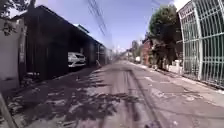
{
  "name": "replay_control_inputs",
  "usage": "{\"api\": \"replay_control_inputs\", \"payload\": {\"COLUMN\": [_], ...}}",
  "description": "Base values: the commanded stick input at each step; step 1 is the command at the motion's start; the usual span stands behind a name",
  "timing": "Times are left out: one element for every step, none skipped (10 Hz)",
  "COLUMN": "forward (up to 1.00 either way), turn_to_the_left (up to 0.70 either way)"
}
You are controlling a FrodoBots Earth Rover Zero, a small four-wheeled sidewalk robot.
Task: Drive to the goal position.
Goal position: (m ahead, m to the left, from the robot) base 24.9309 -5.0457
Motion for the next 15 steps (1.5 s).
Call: {"api": "replay_control_inputs", "payload": {"forward": [1.0,1.0,1.0,1.0,1.0,1.0,1.0,1.0,1.0,1.0,1.0,1.0,1.0,1.0,1.0], "turn_to_the_left": [0.0,0.0,0.0,0.0,0.0,0.0,0.0,0.0,0.0,0.0,0.0,0.0,-0.24,-0.38,-0.38]}}
